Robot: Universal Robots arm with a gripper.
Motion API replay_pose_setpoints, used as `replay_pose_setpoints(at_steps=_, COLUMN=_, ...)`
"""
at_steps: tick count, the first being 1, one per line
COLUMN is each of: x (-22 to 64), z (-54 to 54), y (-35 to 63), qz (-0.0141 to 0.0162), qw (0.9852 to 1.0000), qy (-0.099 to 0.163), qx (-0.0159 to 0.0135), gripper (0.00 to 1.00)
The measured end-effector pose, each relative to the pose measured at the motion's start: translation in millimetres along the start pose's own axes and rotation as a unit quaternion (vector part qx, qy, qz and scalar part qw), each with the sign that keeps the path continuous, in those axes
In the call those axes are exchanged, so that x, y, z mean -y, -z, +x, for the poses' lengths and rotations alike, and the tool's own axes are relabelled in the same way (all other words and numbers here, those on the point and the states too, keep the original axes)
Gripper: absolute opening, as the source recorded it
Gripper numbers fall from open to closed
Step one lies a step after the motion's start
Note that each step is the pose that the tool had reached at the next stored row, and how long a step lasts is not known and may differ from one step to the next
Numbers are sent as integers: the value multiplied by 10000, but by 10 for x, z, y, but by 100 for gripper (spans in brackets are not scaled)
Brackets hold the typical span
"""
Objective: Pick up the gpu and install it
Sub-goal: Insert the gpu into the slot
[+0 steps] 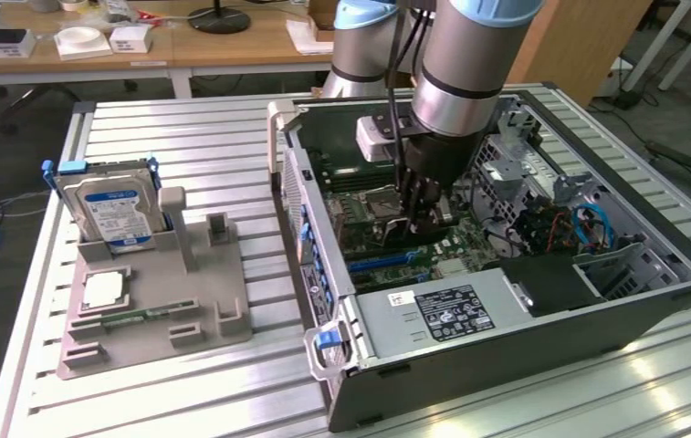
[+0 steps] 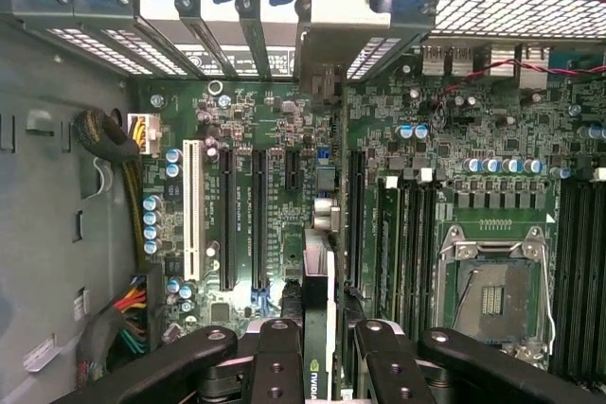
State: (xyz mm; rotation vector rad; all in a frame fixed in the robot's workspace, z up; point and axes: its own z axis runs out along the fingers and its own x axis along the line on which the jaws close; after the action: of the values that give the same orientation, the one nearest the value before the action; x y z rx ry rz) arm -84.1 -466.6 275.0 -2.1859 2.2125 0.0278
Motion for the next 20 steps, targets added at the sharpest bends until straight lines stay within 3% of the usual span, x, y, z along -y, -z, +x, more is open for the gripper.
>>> replay_pose_setpoints(at_steps=20, x=-53, z=5, y=-134, qz=-9, qw=10000, qy=1, qx=1, gripper=26)
